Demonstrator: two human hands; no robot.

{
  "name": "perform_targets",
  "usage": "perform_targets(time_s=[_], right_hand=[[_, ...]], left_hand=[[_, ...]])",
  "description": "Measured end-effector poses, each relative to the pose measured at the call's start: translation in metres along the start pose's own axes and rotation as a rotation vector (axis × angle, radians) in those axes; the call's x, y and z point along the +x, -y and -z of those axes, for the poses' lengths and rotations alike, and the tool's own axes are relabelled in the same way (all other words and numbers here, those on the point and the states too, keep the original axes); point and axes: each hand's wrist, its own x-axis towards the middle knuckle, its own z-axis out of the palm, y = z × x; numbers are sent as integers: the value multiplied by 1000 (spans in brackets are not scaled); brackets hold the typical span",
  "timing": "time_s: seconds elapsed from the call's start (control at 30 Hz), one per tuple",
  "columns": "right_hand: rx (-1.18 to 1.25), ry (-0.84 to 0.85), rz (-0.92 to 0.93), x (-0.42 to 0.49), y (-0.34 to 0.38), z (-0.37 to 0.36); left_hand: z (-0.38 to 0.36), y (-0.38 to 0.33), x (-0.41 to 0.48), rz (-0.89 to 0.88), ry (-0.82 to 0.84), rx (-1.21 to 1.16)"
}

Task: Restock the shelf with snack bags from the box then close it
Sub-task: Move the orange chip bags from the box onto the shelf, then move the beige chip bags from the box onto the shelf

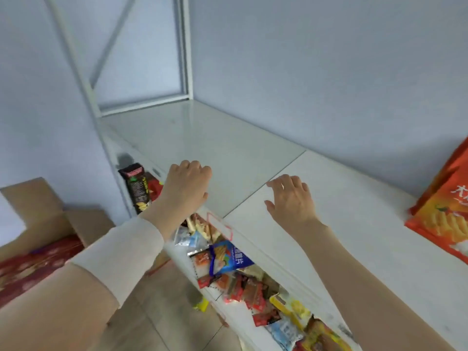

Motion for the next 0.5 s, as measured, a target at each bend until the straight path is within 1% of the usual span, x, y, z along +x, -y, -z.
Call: perform_targets(time_s=[0.1, 0.23, 0.3, 0.37, 0.5], right_hand=[[-17, 52, 138, 17, 98, -14], [-7, 52, 286, 33, 225, -39], [10, 53, 388, 38, 284, -53], [18, 98, 474, 44, 338, -67], [58, 134, 592, 58, 430, -96]], left_hand=[[-18, 90, -66, 130, 37, 41], [-45, 193, -151, 349, 150, 58], [-59, 237, -190, 443, 204, 65], [-75, 276, -225, 521, 233, 69], [-106, 341, -274, 671, 272, 36]])
